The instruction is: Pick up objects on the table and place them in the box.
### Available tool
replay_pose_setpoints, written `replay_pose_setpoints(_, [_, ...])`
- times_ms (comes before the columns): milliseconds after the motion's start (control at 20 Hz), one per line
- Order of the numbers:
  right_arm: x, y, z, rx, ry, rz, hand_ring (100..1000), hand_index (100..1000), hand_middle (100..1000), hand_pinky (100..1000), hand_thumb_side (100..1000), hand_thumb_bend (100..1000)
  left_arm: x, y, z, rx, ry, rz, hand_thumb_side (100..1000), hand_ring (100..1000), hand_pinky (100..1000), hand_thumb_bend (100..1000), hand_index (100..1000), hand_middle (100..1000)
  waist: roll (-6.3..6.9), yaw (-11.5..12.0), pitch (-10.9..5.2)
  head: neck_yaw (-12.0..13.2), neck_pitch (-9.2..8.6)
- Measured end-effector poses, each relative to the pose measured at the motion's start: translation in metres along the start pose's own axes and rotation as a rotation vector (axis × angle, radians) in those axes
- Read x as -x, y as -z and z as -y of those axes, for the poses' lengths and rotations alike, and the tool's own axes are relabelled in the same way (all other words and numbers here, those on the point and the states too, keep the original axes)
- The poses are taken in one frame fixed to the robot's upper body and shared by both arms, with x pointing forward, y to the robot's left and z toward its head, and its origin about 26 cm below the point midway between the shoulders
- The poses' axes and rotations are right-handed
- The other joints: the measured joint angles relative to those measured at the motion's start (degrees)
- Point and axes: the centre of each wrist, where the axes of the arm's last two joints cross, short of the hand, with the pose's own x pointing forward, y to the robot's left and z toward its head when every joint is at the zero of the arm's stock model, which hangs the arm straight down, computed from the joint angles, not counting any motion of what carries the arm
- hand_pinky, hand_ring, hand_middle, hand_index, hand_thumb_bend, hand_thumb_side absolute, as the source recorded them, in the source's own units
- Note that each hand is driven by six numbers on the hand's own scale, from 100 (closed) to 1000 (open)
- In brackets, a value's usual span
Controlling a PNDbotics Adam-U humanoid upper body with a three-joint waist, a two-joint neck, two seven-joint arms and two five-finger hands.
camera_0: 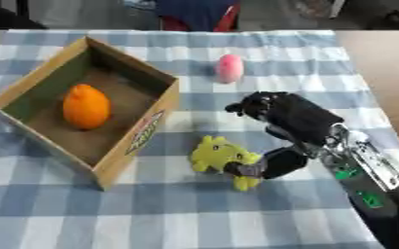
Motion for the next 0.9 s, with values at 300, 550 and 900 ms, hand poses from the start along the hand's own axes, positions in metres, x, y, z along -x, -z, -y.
replay_pose_setpoints(300, [0.003,0.005,-0.017,-0.048,0.007,-0.025,806,853,628,616,853,495,-0.001,0.0,0.002,0.006,-0.006,0.002,681,702,313,100,810,610,-0.01,0.3,0.17,-0.3,-0.55])
replay_pose_setpoints(550, [0.004,0.007,-0.028,-0.078,0.004,-0.04,801,808,588,608,828,475,-0.001,0.0,0.003,0.003,-0.011,-0.001,681,703,313,100,810,611,0.01,0.5,0.31,-0.4,-0.91])
replay_pose_setpoints(900, [0.004,0.009,-0.037,-0.102,-0.014,-0.036,779,767,516,559,783,444,-0.001,0.0,0.003,0.004,-0.012,0.0,682,703,313,100,810,611,0.01,0.5,0.34,-0.4,-0.93])
